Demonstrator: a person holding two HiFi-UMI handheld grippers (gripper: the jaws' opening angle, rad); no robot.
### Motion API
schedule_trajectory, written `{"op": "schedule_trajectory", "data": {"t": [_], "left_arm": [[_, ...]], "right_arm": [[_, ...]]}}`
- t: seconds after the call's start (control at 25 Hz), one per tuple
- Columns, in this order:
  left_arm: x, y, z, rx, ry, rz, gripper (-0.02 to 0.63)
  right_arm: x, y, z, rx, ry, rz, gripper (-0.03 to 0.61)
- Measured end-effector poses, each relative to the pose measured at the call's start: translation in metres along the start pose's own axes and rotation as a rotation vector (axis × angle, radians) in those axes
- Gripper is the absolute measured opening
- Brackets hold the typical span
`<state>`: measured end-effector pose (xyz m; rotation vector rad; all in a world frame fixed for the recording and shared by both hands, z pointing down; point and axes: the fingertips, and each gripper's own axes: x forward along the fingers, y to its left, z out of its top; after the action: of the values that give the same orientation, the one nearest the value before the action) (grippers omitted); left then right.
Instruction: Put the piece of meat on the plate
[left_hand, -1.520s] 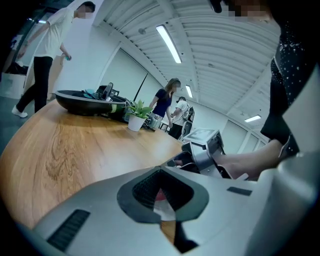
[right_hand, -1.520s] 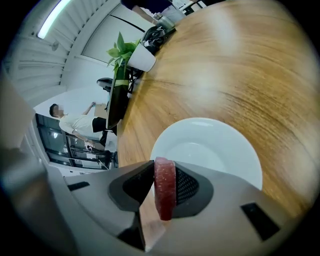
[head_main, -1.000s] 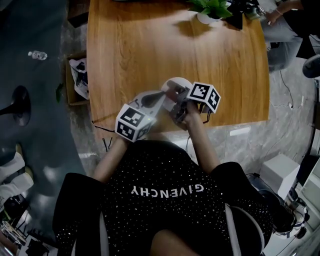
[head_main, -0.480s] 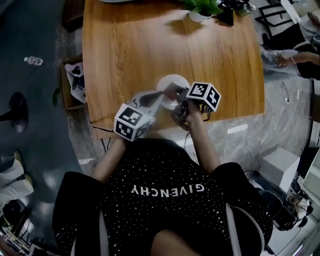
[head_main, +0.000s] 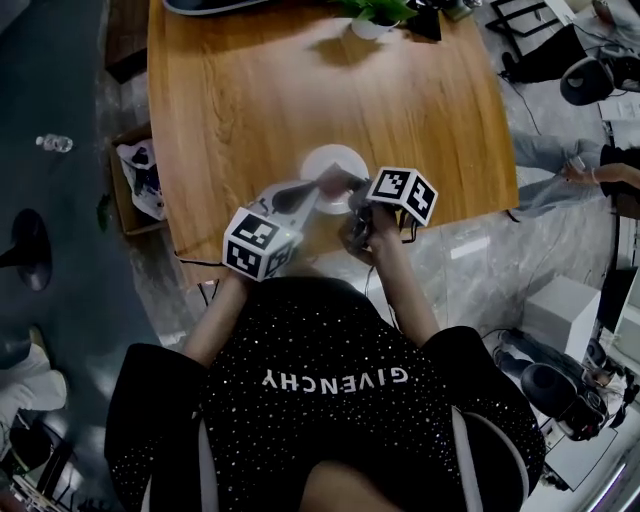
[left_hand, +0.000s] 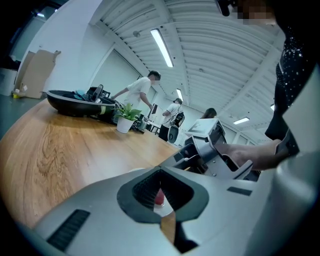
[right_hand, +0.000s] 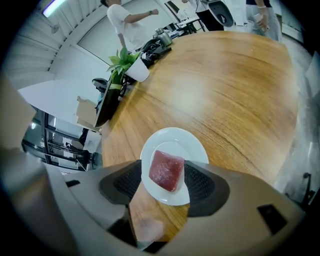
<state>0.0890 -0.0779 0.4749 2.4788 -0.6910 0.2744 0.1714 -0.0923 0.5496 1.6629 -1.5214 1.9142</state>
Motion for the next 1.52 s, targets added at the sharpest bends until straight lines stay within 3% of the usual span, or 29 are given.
{"op": "schedule_trajectory", "data": {"t": [0.36,0.52,0.76,1.04,1.24,1.4,1.44,1.52], "left_arm": [[-0.004,-0.005,0.004,0.028,-0.003,-0.025,0.008],[-0.009,-0.013,0.014,0.151,0.012,-0.006,0.008],[-0.016,-0.026,0.051,0.243,-0.039,-0.025,0.008],[-0.021,-0.041,0.087,0.275,-0.093,-0.038,0.008],[-0.026,-0.055,0.096,0.298,-0.115,-0.071,0.008],[-0.022,-0.063,0.100,0.322,-0.131,-0.107,0.008],[-0.021,-0.065,0.100,0.324,-0.131,-0.111,0.008],[-0.020,-0.066,0.099,0.323,-0.131,-0.117,0.008]], "right_arm": [[-0.008,0.010,-0.012,-0.033,-0.035,0.082,0.253],[-0.018,0.022,-0.014,-0.054,-0.099,0.143,0.253],[-0.062,0.058,0.006,-0.164,-0.384,0.300,0.253],[-0.130,0.084,0.020,-0.425,-0.729,0.284,0.253],[-0.166,0.109,0.010,-0.532,-0.875,0.296,0.252],[-0.178,0.116,0.005,-0.521,-0.931,0.328,0.247],[-0.180,0.113,0.004,-0.515,-0.949,0.305,0.222],[-0.184,0.102,0.003,-0.506,-0.985,0.233,0.054]]}}
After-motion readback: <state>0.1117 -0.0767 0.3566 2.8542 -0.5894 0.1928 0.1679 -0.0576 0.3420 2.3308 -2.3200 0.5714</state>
